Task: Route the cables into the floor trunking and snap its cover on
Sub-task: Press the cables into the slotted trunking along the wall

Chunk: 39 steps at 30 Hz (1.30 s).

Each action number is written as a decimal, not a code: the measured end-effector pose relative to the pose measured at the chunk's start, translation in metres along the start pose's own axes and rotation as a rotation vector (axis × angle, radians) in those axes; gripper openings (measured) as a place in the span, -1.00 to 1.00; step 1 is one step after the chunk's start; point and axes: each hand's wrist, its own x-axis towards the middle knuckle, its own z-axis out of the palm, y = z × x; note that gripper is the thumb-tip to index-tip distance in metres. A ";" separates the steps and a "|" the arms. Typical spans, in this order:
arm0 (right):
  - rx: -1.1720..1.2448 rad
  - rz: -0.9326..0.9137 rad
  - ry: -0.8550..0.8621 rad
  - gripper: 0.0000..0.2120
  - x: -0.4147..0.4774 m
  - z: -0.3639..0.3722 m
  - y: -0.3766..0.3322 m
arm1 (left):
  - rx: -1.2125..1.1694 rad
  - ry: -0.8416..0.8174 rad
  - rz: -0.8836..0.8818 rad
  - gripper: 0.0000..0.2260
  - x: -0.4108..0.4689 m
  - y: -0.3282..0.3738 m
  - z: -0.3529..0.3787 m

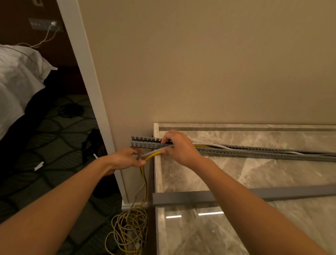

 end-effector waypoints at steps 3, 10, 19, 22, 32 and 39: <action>0.001 0.004 0.006 -0.82 0.000 0.002 0.002 | 0.075 -0.027 0.074 -0.90 -0.003 -0.001 -0.003; 0.050 0.019 0.020 -0.89 0.000 0.004 0.003 | 0.008 0.162 0.156 -0.83 -0.017 -0.007 -0.023; 0.189 0.056 0.039 -0.90 0.001 0.003 0.005 | 0.266 0.452 0.371 -0.84 -0.024 0.013 -0.036; 0.201 0.026 0.011 -0.89 0.000 -0.004 0.009 | 0.281 0.492 0.418 -0.90 -0.020 0.019 -0.037; 0.286 0.108 0.111 -0.88 0.002 0.000 0.025 | 0.323 0.422 0.363 -0.89 -0.014 0.019 -0.042; 0.368 0.181 0.102 -0.85 0.003 0.001 0.023 | 0.660 0.428 0.328 -0.83 -0.016 0.029 -0.044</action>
